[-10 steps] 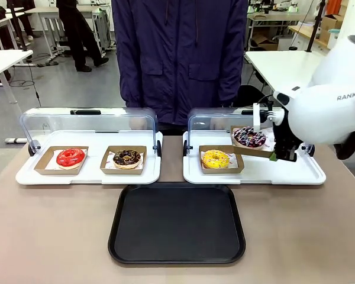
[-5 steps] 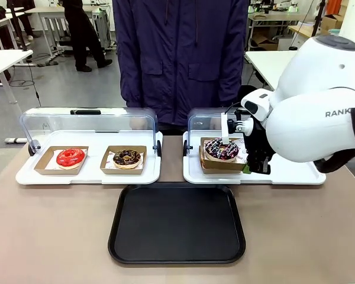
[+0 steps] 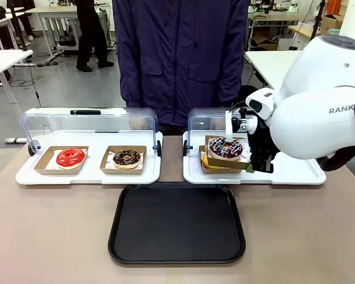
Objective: Move the fourth donut from the left to the tray.
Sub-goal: Pick up the Paper togo box containing the Donut indicated by the person and place it on the Handle tray.
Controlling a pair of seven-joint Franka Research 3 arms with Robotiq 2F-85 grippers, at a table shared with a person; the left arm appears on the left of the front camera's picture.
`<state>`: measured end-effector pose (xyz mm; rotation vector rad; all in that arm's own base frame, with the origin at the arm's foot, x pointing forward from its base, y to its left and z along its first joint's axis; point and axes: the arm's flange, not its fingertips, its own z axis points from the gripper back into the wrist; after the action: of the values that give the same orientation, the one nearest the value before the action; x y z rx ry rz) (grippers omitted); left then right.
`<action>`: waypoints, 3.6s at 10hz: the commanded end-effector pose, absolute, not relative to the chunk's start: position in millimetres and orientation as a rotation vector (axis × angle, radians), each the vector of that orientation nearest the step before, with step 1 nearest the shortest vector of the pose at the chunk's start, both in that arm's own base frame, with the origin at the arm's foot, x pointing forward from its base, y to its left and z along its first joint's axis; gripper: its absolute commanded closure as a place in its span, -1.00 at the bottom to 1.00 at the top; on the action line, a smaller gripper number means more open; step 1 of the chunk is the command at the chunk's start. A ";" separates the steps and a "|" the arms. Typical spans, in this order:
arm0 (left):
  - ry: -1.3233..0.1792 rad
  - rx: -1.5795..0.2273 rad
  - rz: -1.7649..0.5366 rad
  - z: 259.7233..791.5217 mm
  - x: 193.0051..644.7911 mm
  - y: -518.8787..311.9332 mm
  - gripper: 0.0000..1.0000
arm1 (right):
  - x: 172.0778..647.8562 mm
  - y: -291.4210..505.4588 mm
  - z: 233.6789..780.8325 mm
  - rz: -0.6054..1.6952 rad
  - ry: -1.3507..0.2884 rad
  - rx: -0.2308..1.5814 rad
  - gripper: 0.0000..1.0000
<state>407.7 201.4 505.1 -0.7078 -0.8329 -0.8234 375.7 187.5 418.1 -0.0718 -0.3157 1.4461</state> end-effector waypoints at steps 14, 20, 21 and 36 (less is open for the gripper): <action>-0.843 -0.714 -0.840 505.5 407.3 202.2 -1.00 | 267.9 326.4 332.9 1.513 -0.343 -0.123 0.96; -0.843 -0.714 -0.840 505.5 407.3 202.2 -1.00 | 260.3 325.6 306.7 1.539 -0.275 -0.068 0.96; -0.843 -0.714 -0.840 505.5 407.3 202.2 -1.00 | 260.4 324.0 305.4 1.541 -0.270 -0.062 0.96; -0.843 -0.714 -0.840 505.5 407.3 202.2 -1.00 | 266.3 307.9 364.5 1.532 -0.239 0.019 -1.00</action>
<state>407.6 201.5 505.1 -0.7079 -0.8329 -0.8233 278.3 326.6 355.7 -0.0132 -0.2532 1.5101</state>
